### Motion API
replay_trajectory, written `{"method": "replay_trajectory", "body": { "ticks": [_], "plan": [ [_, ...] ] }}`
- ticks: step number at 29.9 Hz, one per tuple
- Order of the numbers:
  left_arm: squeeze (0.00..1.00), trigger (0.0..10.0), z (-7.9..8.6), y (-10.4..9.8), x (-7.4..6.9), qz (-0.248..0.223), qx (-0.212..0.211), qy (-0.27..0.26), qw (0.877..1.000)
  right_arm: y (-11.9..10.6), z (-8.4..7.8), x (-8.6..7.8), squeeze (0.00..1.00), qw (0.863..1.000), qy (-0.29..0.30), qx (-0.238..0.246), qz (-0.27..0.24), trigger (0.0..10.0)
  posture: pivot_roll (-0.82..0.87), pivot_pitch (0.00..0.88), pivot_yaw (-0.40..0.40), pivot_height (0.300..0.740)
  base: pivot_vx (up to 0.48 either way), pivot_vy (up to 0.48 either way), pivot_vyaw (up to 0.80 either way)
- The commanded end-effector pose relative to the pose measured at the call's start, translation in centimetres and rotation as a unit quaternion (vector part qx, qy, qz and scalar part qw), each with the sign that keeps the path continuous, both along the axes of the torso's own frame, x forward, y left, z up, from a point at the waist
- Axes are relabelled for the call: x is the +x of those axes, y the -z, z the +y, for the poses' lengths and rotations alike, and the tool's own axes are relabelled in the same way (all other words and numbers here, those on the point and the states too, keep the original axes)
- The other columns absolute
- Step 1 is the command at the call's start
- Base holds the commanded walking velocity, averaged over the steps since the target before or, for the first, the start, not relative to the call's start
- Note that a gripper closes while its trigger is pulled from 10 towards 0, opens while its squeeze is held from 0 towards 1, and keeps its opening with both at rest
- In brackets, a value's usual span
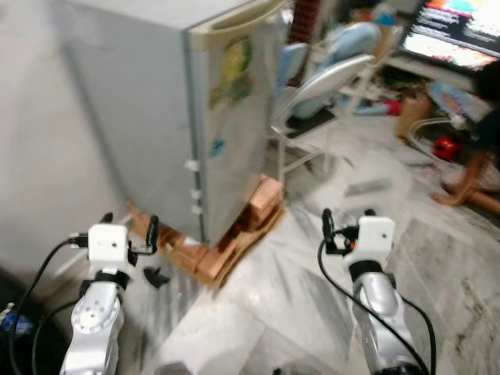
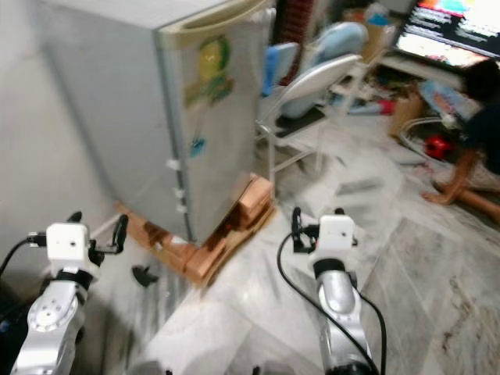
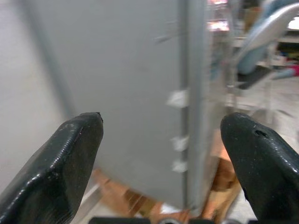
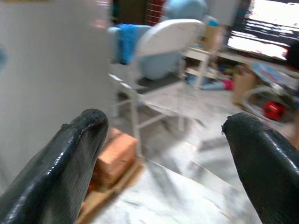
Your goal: Restocking fridge
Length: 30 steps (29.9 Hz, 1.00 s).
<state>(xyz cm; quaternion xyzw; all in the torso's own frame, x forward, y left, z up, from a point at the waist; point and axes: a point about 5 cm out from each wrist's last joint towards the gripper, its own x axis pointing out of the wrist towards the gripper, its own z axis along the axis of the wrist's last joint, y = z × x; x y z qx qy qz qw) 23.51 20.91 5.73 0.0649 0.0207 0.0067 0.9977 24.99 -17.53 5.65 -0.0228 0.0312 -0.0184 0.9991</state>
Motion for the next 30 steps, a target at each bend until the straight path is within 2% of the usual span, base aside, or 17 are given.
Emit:
{"method": "replay_trajectory", "body": {
  "ticks": [1,11,16,30],
  "plan": [
    [0.00,10.0,-0.95,-0.27,0.66,-0.006,-0.007,0.015,1.000,-0.26,-0.76,0.23,0.00,1.000,0.010,-0.009,-0.004,10.0,0.03,0.000,-0.059,0.740,0.375,0.300,-0.61],
    [0.00,10.0,-1.25,-0.54,1.15,-0.013,-0.011,0.018,1.000,-0.09,-0.45,0.24,0.00,1.000,0.002,-0.010,0.000,10.0,0.02,0.000,-0.064,0.740,0.359,0.317,-0.68],
    [0.00,10.0,-1.25,-0.41,1.14,-0.007,-0.015,0.013,1.000,-0.05,-0.37,0.29,0.00,1.000,-0.001,-0.010,0.001,10.0,0.02,0.000,-0.063,0.740,0.178,0.227,-0.65],
    [0.00,10.0,-1.34,-0.24,0.69,-0.002,-0.021,0.020,1.000,0.10,-0.25,0.29,0.00,1.000,-0.006,-0.014,0.007,10.0,0.03,0.000,-0.067,0.740,0.000,0.000,0.00]
  ]
}}
